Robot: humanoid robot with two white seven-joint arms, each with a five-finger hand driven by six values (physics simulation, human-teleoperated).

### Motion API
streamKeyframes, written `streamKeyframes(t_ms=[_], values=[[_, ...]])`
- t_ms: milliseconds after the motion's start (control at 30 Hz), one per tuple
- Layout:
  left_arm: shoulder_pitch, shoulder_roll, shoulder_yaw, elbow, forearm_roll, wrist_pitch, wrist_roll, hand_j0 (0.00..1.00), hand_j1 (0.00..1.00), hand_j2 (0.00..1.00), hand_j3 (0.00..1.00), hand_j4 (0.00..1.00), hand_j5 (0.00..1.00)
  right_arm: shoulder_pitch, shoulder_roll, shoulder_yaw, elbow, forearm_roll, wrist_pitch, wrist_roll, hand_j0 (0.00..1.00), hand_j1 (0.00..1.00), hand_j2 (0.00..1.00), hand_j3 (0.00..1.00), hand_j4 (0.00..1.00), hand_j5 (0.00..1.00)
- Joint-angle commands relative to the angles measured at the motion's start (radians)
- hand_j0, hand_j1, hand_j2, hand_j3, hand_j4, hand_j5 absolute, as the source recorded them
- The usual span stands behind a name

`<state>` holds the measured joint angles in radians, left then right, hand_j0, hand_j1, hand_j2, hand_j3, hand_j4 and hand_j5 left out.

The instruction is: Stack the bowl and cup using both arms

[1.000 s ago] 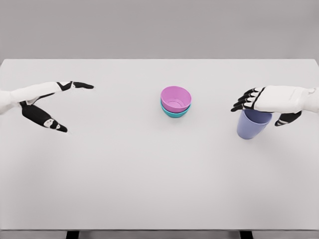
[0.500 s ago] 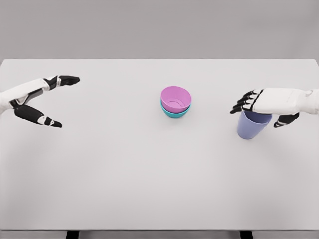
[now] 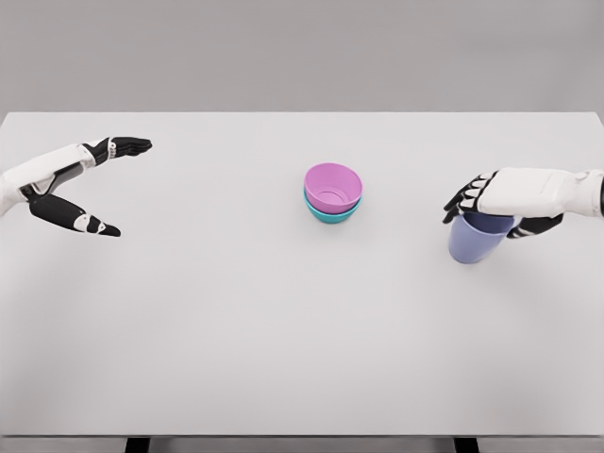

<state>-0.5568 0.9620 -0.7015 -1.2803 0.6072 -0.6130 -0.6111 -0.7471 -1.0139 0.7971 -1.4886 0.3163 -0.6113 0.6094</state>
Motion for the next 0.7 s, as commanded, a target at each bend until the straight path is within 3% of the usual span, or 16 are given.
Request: streamKeyframes(t_ms=[0,367,600,667], values=[[0.000,0.000,0.002,-0.001,0.008,0.002,0.000,1.00,1.00,1.00,1.00,1.00,1.00,0.000,0.006,0.001,-0.001,-0.003,0.000,0.001,0.67,0.67,0.67,0.67,0.67,0.67],[0.000,0.000,0.002,-0.001,0.008,0.002,0.000,1.00,1.00,1.00,1.00,1.00,1.00,-0.009,0.028,-0.042,-0.006,-0.010,0.000,0.001,0.67,0.67,0.67,0.67,0.67,0.67],[0.000,0.000,0.002,-0.001,0.008,0.002,0.000,1.00,1.00,1.00,1.00,1.00,1.00,-0.011,0.081,-0.114,-0.001,-0.011,0.000,0.001,0.68,0.68,0.68,0.68,0.68,0.68],[0.000,0.000,0.002,-0.001,0.008,0.002,0.000,1.00,1.00,1.00,1.00,1.00,1.00,-0.012,0.126,-0.154,0.010,-0.005,0.000,0.001,0.69,0.69,0.69,0.69,0.69,0.69]])
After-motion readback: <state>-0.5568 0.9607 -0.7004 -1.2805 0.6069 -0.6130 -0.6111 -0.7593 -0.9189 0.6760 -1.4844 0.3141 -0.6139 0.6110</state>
